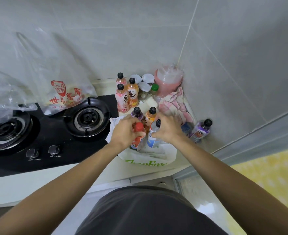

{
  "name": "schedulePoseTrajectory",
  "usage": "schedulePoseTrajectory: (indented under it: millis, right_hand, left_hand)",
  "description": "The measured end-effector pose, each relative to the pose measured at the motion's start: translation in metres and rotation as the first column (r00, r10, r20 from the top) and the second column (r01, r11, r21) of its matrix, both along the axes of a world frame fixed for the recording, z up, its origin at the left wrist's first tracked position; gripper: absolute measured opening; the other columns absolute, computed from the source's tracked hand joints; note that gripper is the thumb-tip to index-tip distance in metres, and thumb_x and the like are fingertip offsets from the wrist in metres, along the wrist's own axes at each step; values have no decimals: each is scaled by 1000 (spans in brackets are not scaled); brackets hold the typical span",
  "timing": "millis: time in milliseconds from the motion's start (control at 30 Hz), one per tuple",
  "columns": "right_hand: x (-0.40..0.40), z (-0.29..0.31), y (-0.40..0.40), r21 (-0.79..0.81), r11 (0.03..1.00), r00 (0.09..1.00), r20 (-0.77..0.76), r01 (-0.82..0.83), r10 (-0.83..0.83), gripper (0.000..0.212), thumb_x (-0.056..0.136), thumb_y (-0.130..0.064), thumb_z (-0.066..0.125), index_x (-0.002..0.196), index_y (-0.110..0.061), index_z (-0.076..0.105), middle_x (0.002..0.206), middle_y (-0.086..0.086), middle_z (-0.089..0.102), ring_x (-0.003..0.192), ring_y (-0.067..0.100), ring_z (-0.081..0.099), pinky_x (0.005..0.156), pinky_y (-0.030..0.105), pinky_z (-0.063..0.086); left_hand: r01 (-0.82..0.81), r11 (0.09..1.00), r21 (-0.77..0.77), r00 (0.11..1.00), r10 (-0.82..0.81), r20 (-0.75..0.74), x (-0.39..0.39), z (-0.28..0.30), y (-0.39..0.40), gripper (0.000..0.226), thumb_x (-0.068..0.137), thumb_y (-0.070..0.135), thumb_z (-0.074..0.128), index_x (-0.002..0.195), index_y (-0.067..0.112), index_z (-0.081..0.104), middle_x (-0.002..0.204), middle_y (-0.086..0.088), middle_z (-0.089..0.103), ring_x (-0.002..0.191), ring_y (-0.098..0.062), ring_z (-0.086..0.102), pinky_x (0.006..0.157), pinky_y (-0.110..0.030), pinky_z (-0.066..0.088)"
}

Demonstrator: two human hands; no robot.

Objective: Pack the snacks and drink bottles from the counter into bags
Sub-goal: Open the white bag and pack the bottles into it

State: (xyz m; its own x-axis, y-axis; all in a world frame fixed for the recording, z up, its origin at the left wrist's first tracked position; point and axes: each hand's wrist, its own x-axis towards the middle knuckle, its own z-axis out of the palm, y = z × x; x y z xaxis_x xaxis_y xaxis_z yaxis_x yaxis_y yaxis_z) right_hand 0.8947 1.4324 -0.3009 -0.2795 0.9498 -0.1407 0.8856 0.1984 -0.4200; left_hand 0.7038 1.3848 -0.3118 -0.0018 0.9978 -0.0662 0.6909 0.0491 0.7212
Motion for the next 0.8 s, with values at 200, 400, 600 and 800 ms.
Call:
schedulePoseTrajectory:
  millis: [200, 400, 600, 800]
  right_hand:
    - [-1, -11, 5, -1, 1000, 1000, 6, -22, 22, 62, 62, -30, 86, 113, -23, 52, 94, -1, 66, 85, 25, 64, 63, 33, 50]
    - [-5, -15, 11, -9, 1000, 999, 19, -30, 30, 61, 65, -29, 86, 117, -22, 54, 106, 3, 65, 94, 27, 64, 76, 42, 57]
    - [-3, -25, 6, 12, 997, 997, 17, -70, 70, 59, 69, -31, 88, 115, -21, 52, 108, -5, 41, 106, 28, 56, 82, 43, 54]
    - [2, -27, 6, 8, 997, 997, -2, -80, 80, 63, 73, -40, 88, 121, -19, 53, 118, 2, 44, 110, 29, 55, 89, 46, 53]
  left_hand:
    - [-47, 999, -23, 999, 47, 10, 5, -16, 6, 36, 73, 20, 91, 103, 15, 72, 100, 7, 51, 94, -17, 59, 74, -17, 41]
    - [-55, 997, -52, 998, 55, 5, 5, -24, 13, 33, 74, 13, 87, 101, 14, 70, 97, 6, 50, 92, -18, 55, 69, -7, 36]
    - [-7, 1000, -12, 999, 7, -36, 3, -24, 19, 33, 77, 19, 84, 105, 18, 67, 101, 7, 49, 96, -19, 58, 82, -36, 51]
    - [48, 999, 2, 996, -48, -73, -3, -30, 20, 40, 80, 30, 82, 115, 25, 63, 108, 9, 50, 102, -18, 59, 83, -42, 55]
